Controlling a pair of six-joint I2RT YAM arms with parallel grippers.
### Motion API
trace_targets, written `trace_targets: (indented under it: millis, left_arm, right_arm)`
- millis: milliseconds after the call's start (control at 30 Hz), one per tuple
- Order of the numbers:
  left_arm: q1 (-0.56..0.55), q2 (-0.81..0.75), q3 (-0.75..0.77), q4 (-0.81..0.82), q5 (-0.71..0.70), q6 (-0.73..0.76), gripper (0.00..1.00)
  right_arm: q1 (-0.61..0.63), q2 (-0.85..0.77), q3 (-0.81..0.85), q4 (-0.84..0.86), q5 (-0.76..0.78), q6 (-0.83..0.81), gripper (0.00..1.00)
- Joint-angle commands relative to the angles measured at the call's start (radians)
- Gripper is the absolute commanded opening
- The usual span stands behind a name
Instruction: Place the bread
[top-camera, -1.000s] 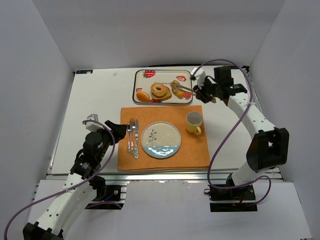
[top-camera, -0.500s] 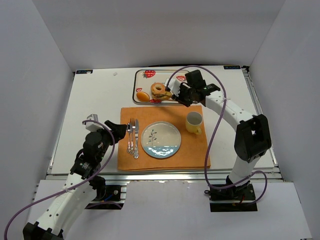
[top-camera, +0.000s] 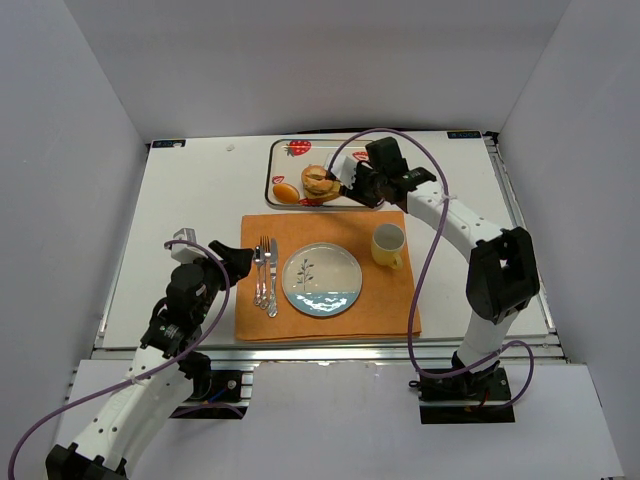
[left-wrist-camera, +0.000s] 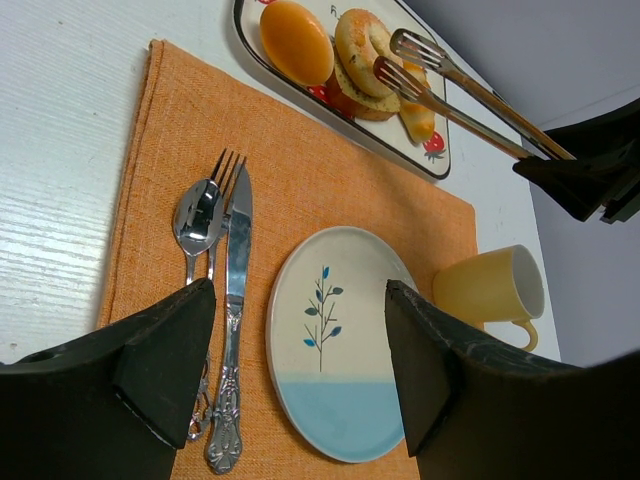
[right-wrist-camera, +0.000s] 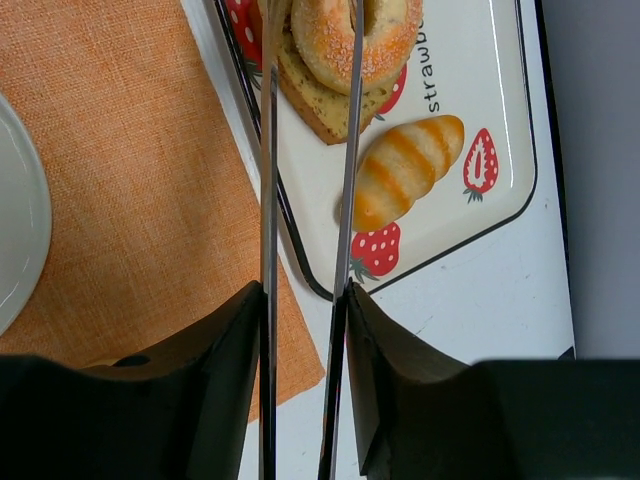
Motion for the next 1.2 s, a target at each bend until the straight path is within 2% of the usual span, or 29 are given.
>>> trace_targets:
  millis: [0,733,867,900,1033,1067,1167]
  left_arm:
    - [0.003,0.001,0.01,0.008,-0.006,-0.002,0.78]
    - [0.003,-0.008,0.01,0.0,-0.012,-0.002,0.78]
    - [0.003,-0.002,0.015,0.003,-0.011,-0.002,0.78]
    - [0.003,-0.003,0.017,0.002,-0.011,-0.002,0.78]
    - [0.003,-0.009,0.017,-0.004,-0.012,-0.002,0.78]
    - [0.003,-0.009,0.017,-0.004,-0.012,-0.002,0.78]
    - [0.003,-0.013,0.018,-0.011,-0.014,-0.002,0.78]
  right_arm:
    - [0.008,-0.008,0.034,0.057,0.018,-0.017,0.43]
    - [0.008,0.095,0.077,0.061,0.077,-0.005,0.45]
    - [0.008,0.102,0.089,0.042,0.077,0.003,0.35]
    - [0.008,0.101,0.091,0.034,0.077,0.008,0.28]
    - [0.008,0.069,0.088,0.025,0.055,0.029,0.12]
    - [0.008,0.069,0.088,0.025,0.051,0.029,0.12]
    - [0.008,0.009,0.065,0.026,0.014,0.049,0.02]
